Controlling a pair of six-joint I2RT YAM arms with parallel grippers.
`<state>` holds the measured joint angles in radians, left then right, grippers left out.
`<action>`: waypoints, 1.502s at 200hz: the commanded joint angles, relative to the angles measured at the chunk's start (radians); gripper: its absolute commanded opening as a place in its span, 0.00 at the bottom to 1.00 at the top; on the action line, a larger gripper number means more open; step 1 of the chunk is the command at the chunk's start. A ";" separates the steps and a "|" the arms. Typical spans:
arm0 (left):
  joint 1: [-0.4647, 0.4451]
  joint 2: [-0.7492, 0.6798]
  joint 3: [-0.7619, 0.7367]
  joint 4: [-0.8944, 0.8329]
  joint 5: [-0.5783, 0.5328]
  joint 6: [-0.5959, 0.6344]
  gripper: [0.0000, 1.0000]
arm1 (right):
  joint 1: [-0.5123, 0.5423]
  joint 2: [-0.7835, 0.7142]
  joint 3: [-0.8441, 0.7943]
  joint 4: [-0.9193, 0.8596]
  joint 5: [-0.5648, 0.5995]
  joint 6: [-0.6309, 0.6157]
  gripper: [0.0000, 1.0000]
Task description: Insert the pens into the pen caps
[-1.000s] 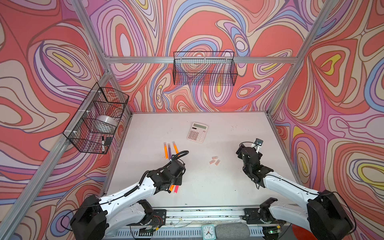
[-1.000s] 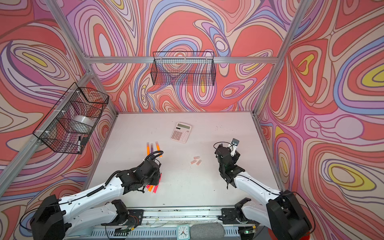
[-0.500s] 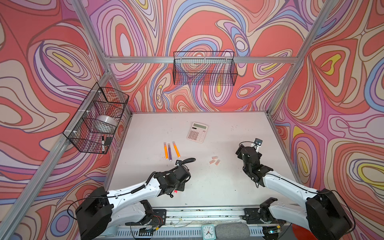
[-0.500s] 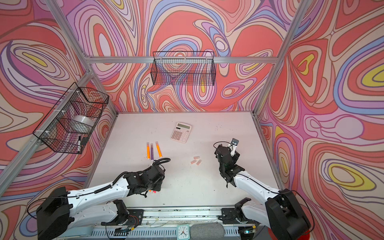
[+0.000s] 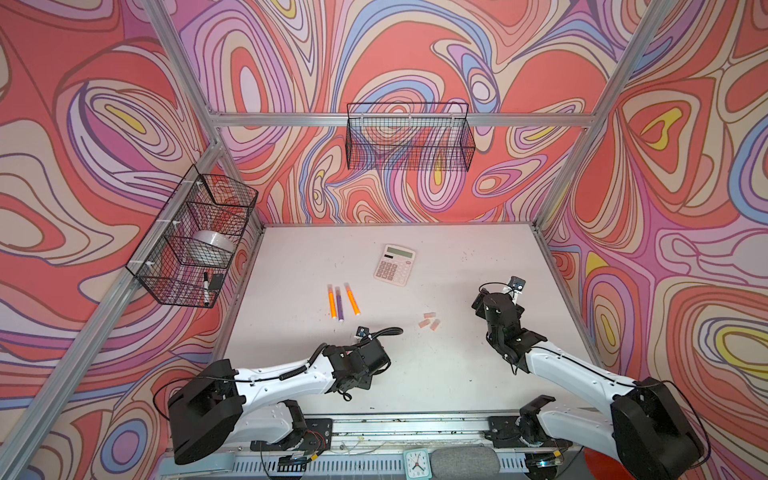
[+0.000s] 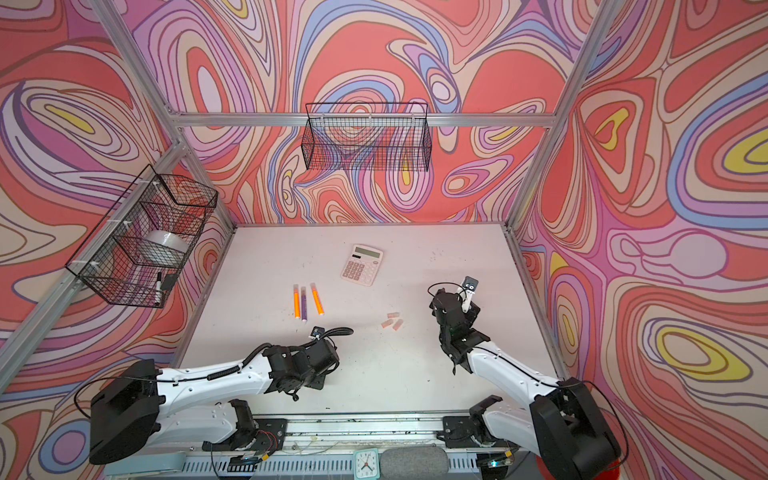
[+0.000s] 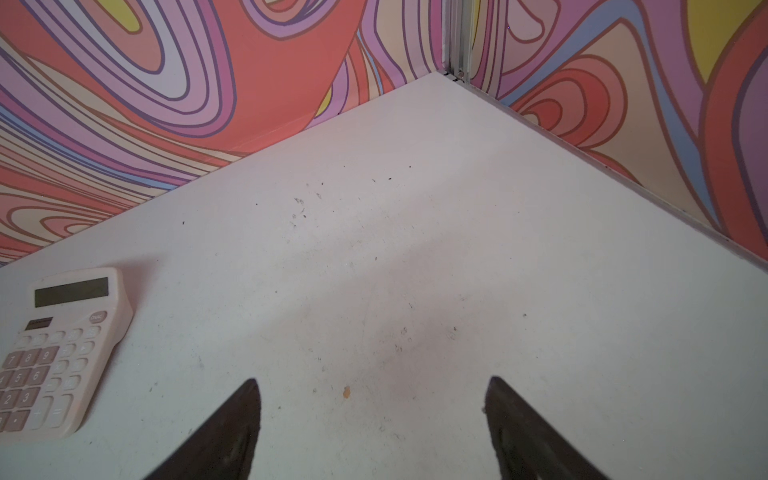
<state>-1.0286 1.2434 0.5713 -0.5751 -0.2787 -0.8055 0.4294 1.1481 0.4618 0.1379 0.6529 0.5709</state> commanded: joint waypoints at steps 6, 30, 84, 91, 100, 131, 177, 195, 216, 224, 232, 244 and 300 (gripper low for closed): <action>-0.009 -0.009 -0.001 -0.053 -0.029 -0.052 0.40 | -0.010 -0.005 0.028 -0.032 -0.007 0.014 0.87; -0.013 -0.005 -0.005 -0.061 -0.022 -0.067 0.41 | -0.010 -0.007 0.018 -0.021 -0.010 0.013 0.87; -0.023 0.017 -0.020 -0.043 -0.011 -0.083 0.40 | -0.011 -0.032 0.017 -0.043 -0.011 0.019 0.87; -0.024 0.022 -0.022 -0.039 -0.010 -0.086 0.39 | -0.011 -0.035 0.024 -0.056 -0.013 0.020 0.87; -0.026 0.026 -0.025 -0.032 -0.008 -0.089 0.38 | -0.011 -0.039 0.025 -0.063 -0.013 0.021 0.86; -0.034 0.052 -0.037 -0.001 0.009 -0.091 0.37 | -0.011 -0.044 0.013 -0.052 -0.015 0.024 0.87; -0.039 0.092 -0.045 0.033 0.012 -0.095 0.20 | -0.011 -0.052 0.012 -0.059 -0.013 0.024 0.87; -0.038 0.097 -0.047 0.050 0.015 -0.093 0.08 | -0.011 -0.060 0.019 -0.074 -0.017 0.028 0.86; -0.039 0.092 -0.041 0.063 0.018 -0.071 0.05 | -0.011 -0.080 -0.001 -0.055 -0.027 0.034 0.84; -0.039 0.091 -0.025 0.059 0.011 -0.056 0.04 | -0.011 -0.097 0.005 -0.071 -0.039 0.034 0.82; -0.039 0.091 -0.001 0.048 0.003 -0.038 0.04 | -0.011 -0.119 0.010 -0.087 -0.051 0.036 0.80; -0.036 0.091 0.054 0.031 0.001 0.001 0.04 | -0.010 -0.153 -0.014 -0.065 -0.074 0.030 0.80; 0.080 0.166 0.471 -0.028 0.094 0.299 0.00 | -0.011 -0.221 -0.116 0.112 -0.228 0.041 0.81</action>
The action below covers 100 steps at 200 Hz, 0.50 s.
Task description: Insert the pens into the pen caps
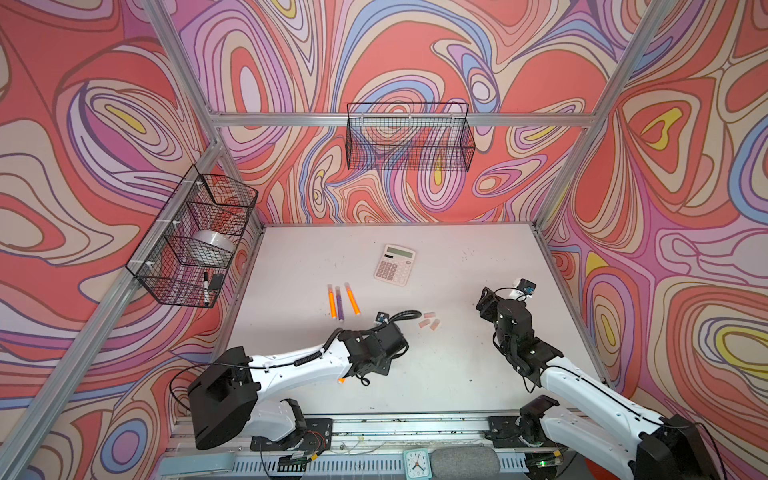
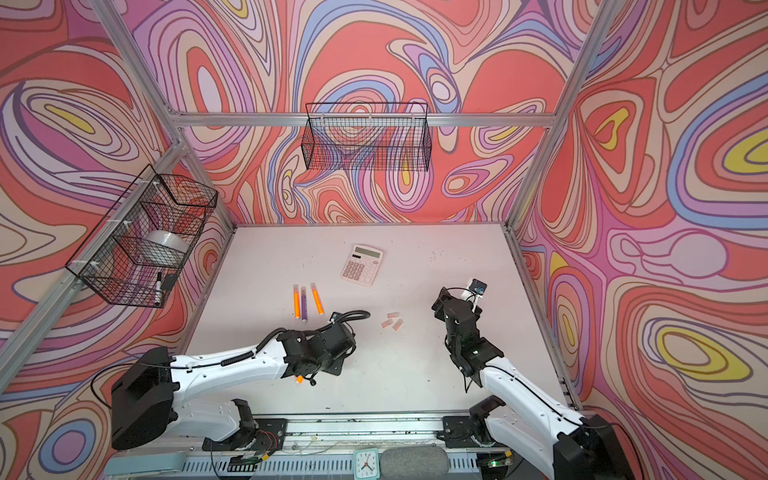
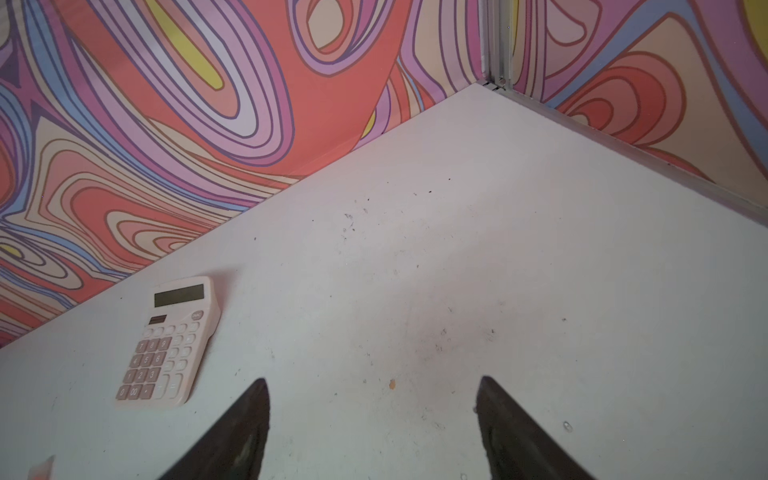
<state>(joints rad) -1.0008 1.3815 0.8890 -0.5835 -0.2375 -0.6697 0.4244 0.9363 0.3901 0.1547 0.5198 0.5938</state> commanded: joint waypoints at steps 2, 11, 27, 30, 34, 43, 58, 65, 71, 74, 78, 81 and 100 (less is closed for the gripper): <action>0.058 0.032 0.166 -0.015 0.055 0.173 0.00 | -0.006 -0.007 -0.046 0.105 -0.105 0.024 0.81; 0.073 0.055 0.223 0.005 0.060 0.220 0.00 | -0.006 0.003 -0.039 0.111 -0.137 0.056 0.80; 0.091 0.094 0.293 0.067 0.049 0.299 0.00 | -0.006 0.021 -0.007 0.099 -0.231 0.129 0.79; 0.091 0.100 0.296 0.095 0.050 0.312 0.00 | -0.006 0.022 -0.007 0.101 -0.242 0.136 0.79; 0.093 0.106 0.297 0.131 0.052 0.334 0.00 | -0.006 0.024 -0.003 0.106 -0.266 0.150 0.79; 0.094 0.112 0.279 0.219 0.055 0.373 0.00 | -0.005 0.025 -0.003 0.125 -0.326 0.191 0.78; 0.096 0.106 0.198 0.418 0.099 0.443 0.00 | -0.004 0.020 0.001 0.145 -0.400 0.245 0.78; 0.094 0.101 0.153 0.496 0.119 0.473 0.00 | -0.004 0.014 0.000 0.151 -0.432 0.276 0.77; 0.096 0.094 0.108 0.564 0.138 0.492 0.00 | -0.003 0.008 -0.005 0.162 -0.449 0.293 0.77; 0.096 0.088 0.085 0.605 0.147 0.502 0.00 | -0.001 0.005 -0.007 0.170 -0.459 0.306 0.77; 0.096 0.082 0.056 0.647 0.159 0.508 0.00 | 0.002 0.001 -0.015 0.183 -0.468 0.323 0.77; 0.096 0.076 0.038 0.672 0.166 0.509 0.00 | 0.006 0.000 -0.021 0.195 -0.476 0.336 0.77; 0.096 0.035 -0.029 0.746 0.216 0.526 0.00 | 0.051 0.000 -0.049 0.277 -0.497 0.401 0.76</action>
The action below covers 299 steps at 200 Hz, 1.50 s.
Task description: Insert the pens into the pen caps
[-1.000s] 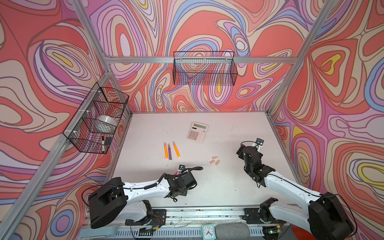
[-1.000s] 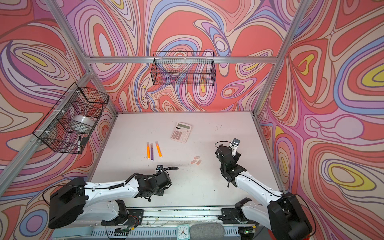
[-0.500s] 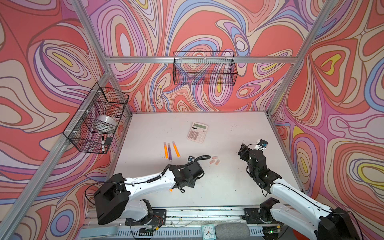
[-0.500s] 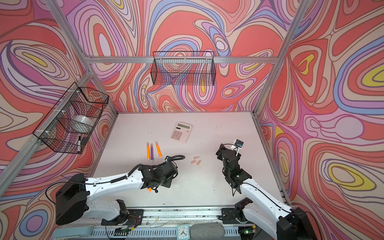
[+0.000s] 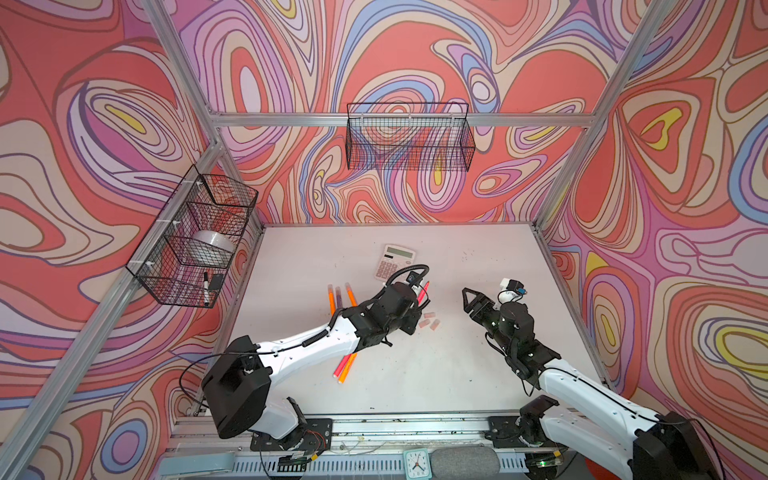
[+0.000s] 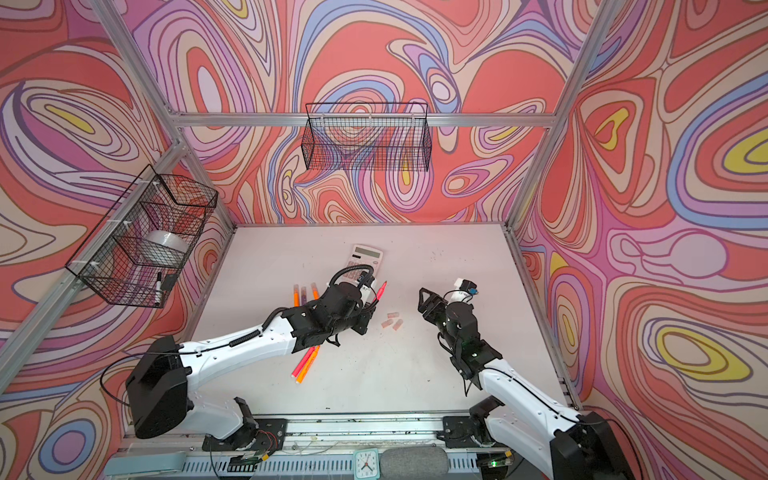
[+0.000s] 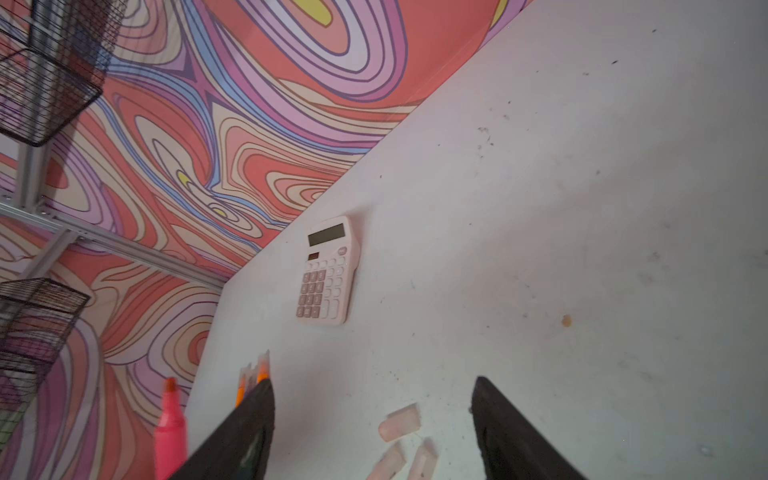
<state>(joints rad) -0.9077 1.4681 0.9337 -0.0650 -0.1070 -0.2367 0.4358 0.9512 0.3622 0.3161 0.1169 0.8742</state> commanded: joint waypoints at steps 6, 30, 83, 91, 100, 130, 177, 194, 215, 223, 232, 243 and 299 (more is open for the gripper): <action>0.002 -0.064 -0.088 0.242 0.090 0.083 0.00 | 0.067 -0.014 -0.022 0.134 -0.086 0.129 0.76; 0.003 -0.113 -0.146 0.306 0.132 0.084 0.00 | 0.215 0.003 0.009 0.182 -0.011 0.106 0.76; 0.002 -0.168 -0.200 0.369 0.223 0.082 0.00 | 0.322 0.095 0.037 0.228 0.035 0.108 0.67; 0.002 -0.164 -0.197 0.372 0.243 0.086 0.00 | 0.322 0.111 0.045 0.229 0.022 0.112 0.62; 0.001 -0.157 -0.194 0.373 0.266 0.088 0.00 | 0.327 0.126 0.054 0.240 0.015 0.109 0.58; 0.001 -0.139 -0.181 0.362 0.286 0.082 0.00 | 0.355 0.150 0.088 0.204 0.032 0.092 0.51; 0.001 -0.113 -0.161 0.340 0.283 0.083 0.00 | 0.369 0.138 0.112 0.154 0.054 0.075 0.24; 0.000 -0.102 -0.150 0.331 0.299 0.088 0.00 | 0.374 0.139 0.124 0.137 0.053 0.072 0.13; 0.001 -0.093 -0.145 0.327 0.303 0.085 0.07 | 0.395 0.152 0.160 0.097 0.065 0.052 0.05; 0.001 -0.091 -0.147 0.332 0.305 0.083 0.12 | 0.402 0.161 0.168 0.089 0.066 0.052 0.03; 0.001 -0.088 -0.147 0.335 0.311 0.082 0.16 | 0.408 0.169 0.173 0.091 0.063 0.054 0.01; 0.001 -0.085 -0.144 0.334 0.322 0.080 0.18 | 0.419 0.181 0.182 0.097 0.066 0.044 0.00; 0.001 -0.094 -0.144 0.323 0.316 0.080 0.25 | 0.456 0.235 0.227 0.067 0.096 0.022 0.00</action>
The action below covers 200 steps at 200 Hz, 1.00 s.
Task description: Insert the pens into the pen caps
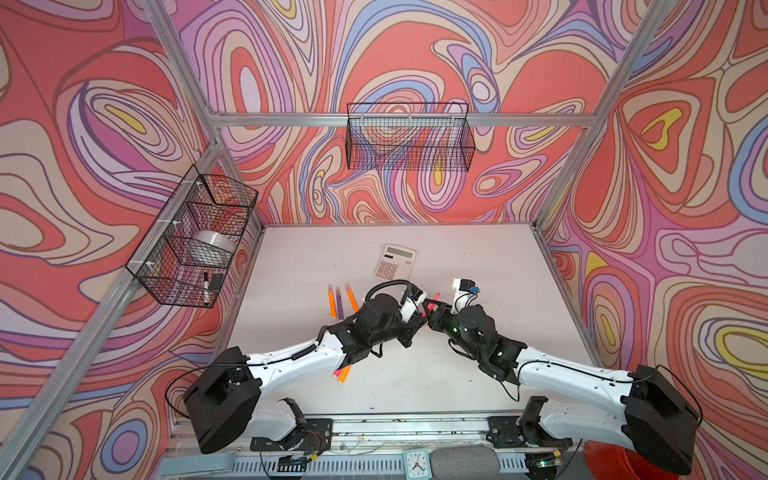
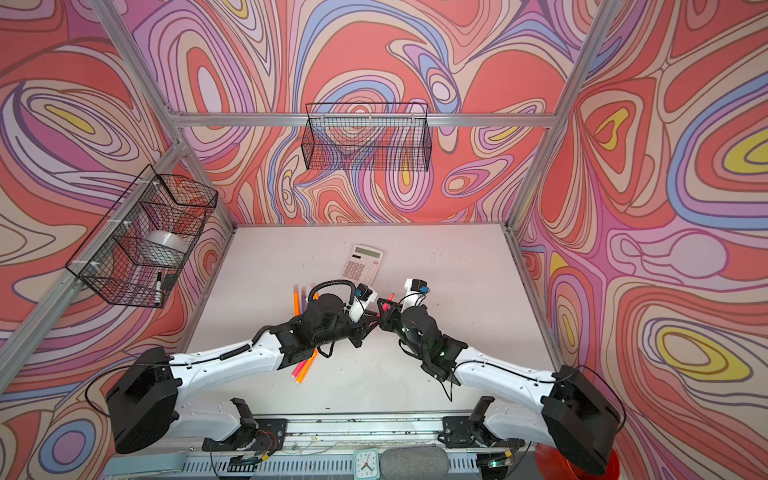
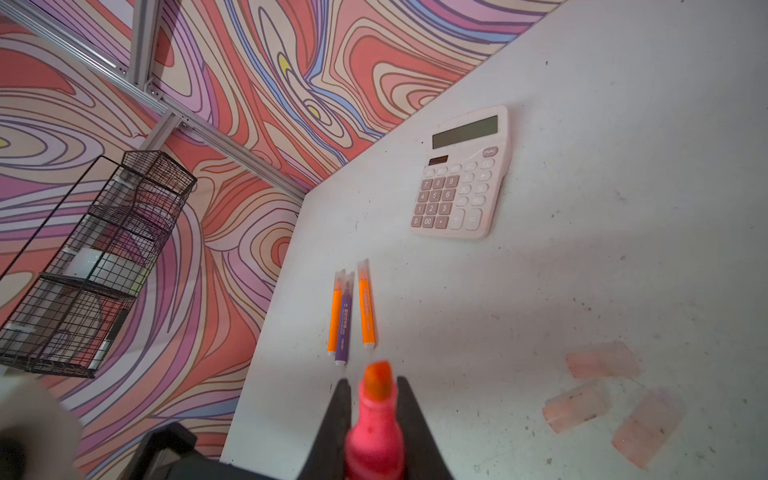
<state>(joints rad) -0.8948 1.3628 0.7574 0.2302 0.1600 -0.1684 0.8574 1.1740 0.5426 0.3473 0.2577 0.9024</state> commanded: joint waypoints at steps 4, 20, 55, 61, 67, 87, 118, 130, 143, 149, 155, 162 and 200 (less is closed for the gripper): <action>-0.012 0.010 0.031 0.029 0.044 0.012 0.27 | 0.036 0.013 0.046 0.036 -0.044 -0.008 0.00; -0.012 0.014 0.035 0.024 0.032 0.010 0.32 | 0.042 0.013 0.048 0.036 -0.042 -0.005 0.00; -0.012 0.024 0.047 0.007 0.025 0.010 0.27 | 0.065 0.021 0.064 0.025 -0.020 -0.025 0.00; -0.010 0.022 0.045 0.009 0.025 0.009 0.24 | 0.065 0.025 0.064 0.021 -0.016 -0.023 0.00; -0.011 0.019 0.045 0.008 0.027 0.008 0.22 | 0.065 0.027 0.065 0.021 -0.013 -0.023 0.00; -0.010 0.003 0.038 0.007 0.022 0.007 0.24 | 0.066 0.035 0.074 0.005 0.003 -0.040 0.00; -0.010 -0.045 0.009 0.026 -0.011 0.003 0.32 | 0.066 0.034 0.102 -0.080 0.058 -0.065 0.00; -0.011 -0.067 0.002 0.026 -0.006 0.003 0.33 | 0.067 0.029 0.091 -0.061 0.057 -0.086 0.00; -0.011 -0.087 -0.007 0.032 -0.010 0.003 0.33 | 0.067 0.031 0.098 -0.070 0.062 -0.102 0.00; -0.010 -0.093 -0.012 0.036 -0.010 0.003 0.34 | 0.066 0.031 0.104 -0.080 0.064 -0.106 0.00; -0.010 -0.098 -0.015 0.038 -0.006 0.003 0.34 | 0.067 0.032 0.107 -0.083 0.064 -0.109 0.00; -0.011 -0.104 -0.017 0.041 0.001 0.004 0.33 | 0.067 0.031 0.105 -0.073 0.059 -0.115 0.00; -0.010 -0.124 -0.030 0.054 0.029 0.004 0.28 | 0.066 0.051 0.115 -0.064 0.044 -0.134 0.00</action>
<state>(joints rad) -0.8951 1.2758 0.7311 0.2131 0.1295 -0.1688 0.9226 1.2003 0.6407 0.3233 0.2939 0.8070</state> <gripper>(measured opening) 0.318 0.155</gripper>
